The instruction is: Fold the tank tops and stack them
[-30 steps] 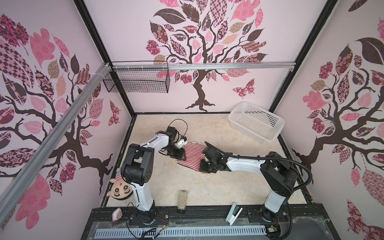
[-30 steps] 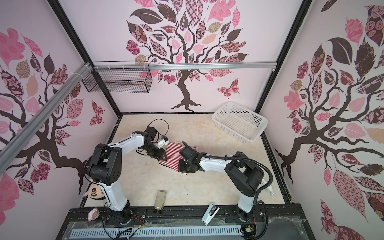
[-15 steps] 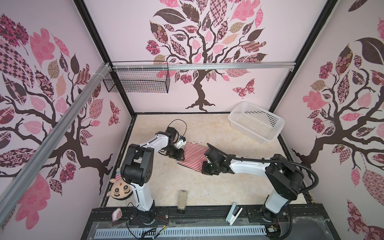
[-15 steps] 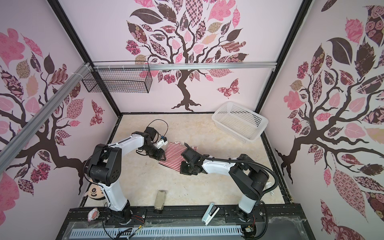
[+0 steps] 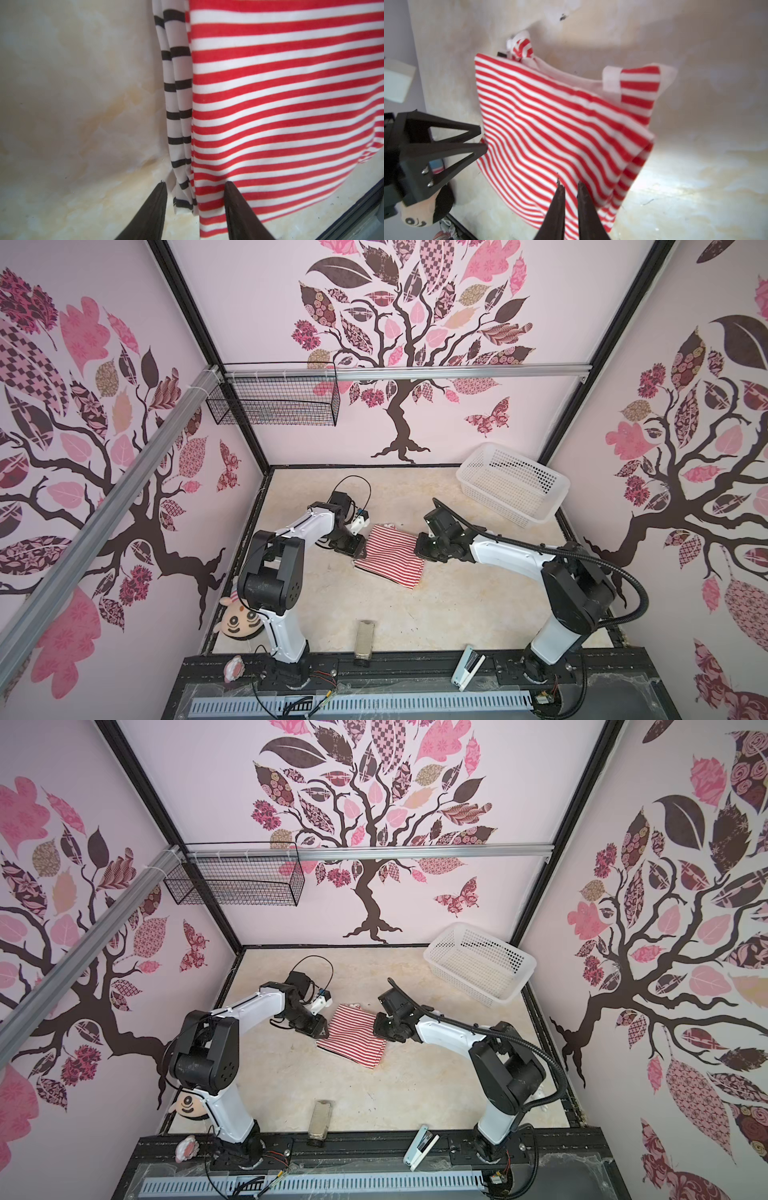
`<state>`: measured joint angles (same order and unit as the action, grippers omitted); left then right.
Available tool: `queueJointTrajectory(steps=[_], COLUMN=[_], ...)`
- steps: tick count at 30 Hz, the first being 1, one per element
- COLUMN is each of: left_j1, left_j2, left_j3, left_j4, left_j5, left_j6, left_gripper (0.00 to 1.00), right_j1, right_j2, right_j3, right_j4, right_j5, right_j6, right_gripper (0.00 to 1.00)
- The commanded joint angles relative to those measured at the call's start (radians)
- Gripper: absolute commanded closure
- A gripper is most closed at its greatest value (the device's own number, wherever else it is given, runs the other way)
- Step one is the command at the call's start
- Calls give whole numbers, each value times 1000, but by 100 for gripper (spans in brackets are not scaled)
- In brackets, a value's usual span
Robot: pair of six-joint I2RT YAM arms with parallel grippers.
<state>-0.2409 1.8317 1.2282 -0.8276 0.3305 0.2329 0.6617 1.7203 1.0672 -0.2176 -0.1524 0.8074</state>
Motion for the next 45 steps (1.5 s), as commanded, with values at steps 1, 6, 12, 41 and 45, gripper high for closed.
queueJointTrajectory(steps=[1,6,12,41,45], left_j1=[5,5,5,-549,-618], left_j2=[21,25,27,115,202], left_j3=[-4,-45,-64,357,413], left_j4=[15,21,5,-113,-103], left_j5=[33,60,74,-197,-233], left_j6=[-7,-14,-3,78,83], left_gripper=[51,51,51,48,47], right_j1=[-12,-37,-39,-60,-71], right_j2=[50,78,-23,-680,-778], right_j3=[21,12,-7,-471,-496], right_j4=[-6,-29,-86,-261,-331], right_j5=[-22,-20,19,295,343], right_j6=[-27,-52,-70,120,155], right_gripper=[83,83,80,46,31])
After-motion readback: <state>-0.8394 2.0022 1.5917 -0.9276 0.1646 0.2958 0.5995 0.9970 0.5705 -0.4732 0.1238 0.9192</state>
